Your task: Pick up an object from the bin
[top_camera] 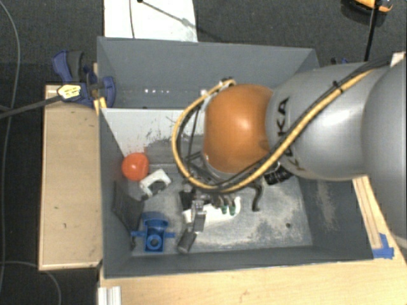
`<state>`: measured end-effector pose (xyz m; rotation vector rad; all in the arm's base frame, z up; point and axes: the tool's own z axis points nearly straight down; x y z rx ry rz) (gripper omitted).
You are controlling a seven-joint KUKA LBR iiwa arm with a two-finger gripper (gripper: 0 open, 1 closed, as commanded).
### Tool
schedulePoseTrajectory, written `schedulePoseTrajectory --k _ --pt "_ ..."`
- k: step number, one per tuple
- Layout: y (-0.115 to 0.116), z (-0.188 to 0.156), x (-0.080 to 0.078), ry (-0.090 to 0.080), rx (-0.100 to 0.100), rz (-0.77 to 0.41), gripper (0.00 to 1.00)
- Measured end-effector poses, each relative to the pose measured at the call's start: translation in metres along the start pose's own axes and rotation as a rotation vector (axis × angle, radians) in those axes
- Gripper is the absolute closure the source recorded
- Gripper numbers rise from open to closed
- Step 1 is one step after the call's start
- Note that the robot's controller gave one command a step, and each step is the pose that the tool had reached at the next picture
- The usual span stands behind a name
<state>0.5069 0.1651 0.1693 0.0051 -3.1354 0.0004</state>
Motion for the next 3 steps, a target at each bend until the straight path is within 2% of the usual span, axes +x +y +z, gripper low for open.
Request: schedulePoseTrajectory --k 1,2,3 --pt "-0.001 -0.004 -0.002 -0.008 -0.002 0.005 0.00" --pt "-0.047 0.032 0.001 -0.007 -0.003 0.018 0.00" --pt "-0.073 0.054 -0.008 -0.005 0.001 -0.046 0.00"
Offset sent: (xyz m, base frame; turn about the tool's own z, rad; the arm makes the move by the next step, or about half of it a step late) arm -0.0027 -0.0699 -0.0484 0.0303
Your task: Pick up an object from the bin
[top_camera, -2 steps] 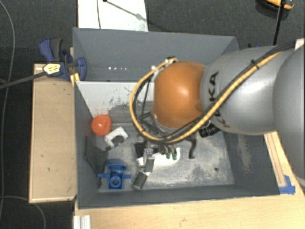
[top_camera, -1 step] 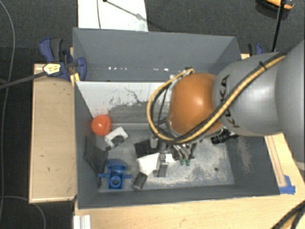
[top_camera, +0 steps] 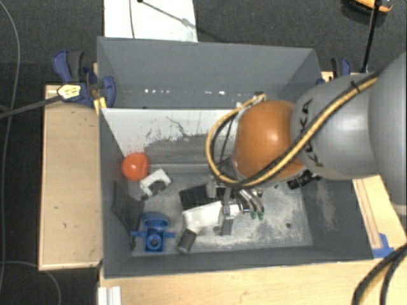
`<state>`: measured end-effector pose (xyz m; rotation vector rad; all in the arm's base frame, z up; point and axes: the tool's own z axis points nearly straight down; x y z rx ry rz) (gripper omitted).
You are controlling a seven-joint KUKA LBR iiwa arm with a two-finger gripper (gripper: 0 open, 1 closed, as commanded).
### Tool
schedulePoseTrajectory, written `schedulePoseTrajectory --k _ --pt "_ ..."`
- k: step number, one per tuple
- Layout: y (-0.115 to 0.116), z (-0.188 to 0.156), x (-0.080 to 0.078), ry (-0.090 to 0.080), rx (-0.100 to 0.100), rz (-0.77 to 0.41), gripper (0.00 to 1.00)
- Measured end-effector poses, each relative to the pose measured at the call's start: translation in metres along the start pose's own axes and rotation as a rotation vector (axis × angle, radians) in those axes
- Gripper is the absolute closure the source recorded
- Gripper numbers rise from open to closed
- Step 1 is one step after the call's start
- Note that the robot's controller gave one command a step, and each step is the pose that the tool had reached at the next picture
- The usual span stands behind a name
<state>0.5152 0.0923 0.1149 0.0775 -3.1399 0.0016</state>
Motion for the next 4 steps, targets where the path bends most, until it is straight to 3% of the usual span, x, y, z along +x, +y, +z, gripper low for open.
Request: schedulePoseTrajectory --k 1,2,4 --pt "0.017 0.018 -0.014 -0.006 -0.004 0.008 0.00" --pt "0.014 0.036 -0.033 -0.007 -0.004 -0.218 1.00" --pt "0.017 0.017 -0.042 -0.009 -0.005 -0.230 1.00"
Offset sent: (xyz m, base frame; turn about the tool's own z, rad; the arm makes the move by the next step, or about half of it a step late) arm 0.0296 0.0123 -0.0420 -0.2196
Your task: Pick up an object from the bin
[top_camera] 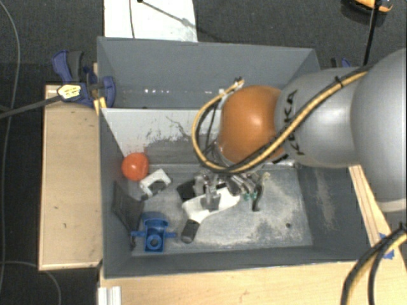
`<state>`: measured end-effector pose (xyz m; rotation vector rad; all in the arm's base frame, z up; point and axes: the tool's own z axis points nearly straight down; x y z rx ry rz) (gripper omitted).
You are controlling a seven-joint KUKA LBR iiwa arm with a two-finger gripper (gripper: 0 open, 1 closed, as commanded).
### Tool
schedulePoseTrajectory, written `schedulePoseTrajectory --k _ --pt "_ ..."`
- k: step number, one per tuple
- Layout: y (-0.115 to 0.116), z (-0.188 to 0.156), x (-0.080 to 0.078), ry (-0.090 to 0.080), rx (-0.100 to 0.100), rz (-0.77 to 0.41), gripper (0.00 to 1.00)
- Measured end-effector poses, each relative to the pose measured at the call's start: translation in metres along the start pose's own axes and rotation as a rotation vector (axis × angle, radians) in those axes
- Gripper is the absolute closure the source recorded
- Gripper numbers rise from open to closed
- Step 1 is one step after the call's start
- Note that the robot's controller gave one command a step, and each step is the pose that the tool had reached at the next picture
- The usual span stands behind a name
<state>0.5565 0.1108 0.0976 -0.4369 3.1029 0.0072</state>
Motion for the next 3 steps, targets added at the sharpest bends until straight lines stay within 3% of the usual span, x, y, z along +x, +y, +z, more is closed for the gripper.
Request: schedulePoseTrajectory --k 1,2,3 --pt "-0.007 -0.010 -0.001 -0.003 0.001 0.000 1.00" --pt "-0.008 -0.049 0.000 0.008 -0.001 0.010 1.00" --pt "-0.012 -0.151 -0.017 -0.009 0.001 -0.001 0.00"
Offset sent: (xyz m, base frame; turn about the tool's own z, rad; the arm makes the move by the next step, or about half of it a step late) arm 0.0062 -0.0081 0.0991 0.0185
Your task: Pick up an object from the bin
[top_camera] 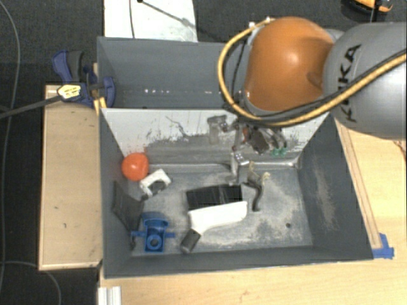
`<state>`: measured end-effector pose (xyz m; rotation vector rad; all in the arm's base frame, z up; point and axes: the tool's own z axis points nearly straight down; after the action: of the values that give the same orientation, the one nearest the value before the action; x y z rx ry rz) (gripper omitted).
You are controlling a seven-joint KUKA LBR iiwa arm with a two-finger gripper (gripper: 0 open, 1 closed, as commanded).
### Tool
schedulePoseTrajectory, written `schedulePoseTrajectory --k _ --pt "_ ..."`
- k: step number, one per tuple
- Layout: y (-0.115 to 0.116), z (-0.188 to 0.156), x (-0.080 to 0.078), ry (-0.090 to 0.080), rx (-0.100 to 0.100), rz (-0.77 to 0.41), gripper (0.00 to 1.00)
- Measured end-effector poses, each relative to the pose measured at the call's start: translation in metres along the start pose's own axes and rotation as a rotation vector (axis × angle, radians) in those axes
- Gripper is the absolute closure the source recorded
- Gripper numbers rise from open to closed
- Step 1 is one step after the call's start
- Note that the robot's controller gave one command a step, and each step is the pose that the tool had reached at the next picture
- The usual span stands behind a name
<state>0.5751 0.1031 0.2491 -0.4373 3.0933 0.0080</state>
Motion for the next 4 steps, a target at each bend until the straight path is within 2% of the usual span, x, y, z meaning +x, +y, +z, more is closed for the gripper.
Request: schedulePoseTrajectory --k 1,2,3,4 --pt "0.000 0.001 0.001 0.003 -0.001 0.002 0.00" --pt "0.006 0.031 0.011 -0.006 0.001 -0.065 0.00" --pt "-0.004 0.106 0.022 -0.003 0.000 -0.166 0.00" --pt "-0.006 0.130 0.023 0.001 0.000 -0.196 0.00"
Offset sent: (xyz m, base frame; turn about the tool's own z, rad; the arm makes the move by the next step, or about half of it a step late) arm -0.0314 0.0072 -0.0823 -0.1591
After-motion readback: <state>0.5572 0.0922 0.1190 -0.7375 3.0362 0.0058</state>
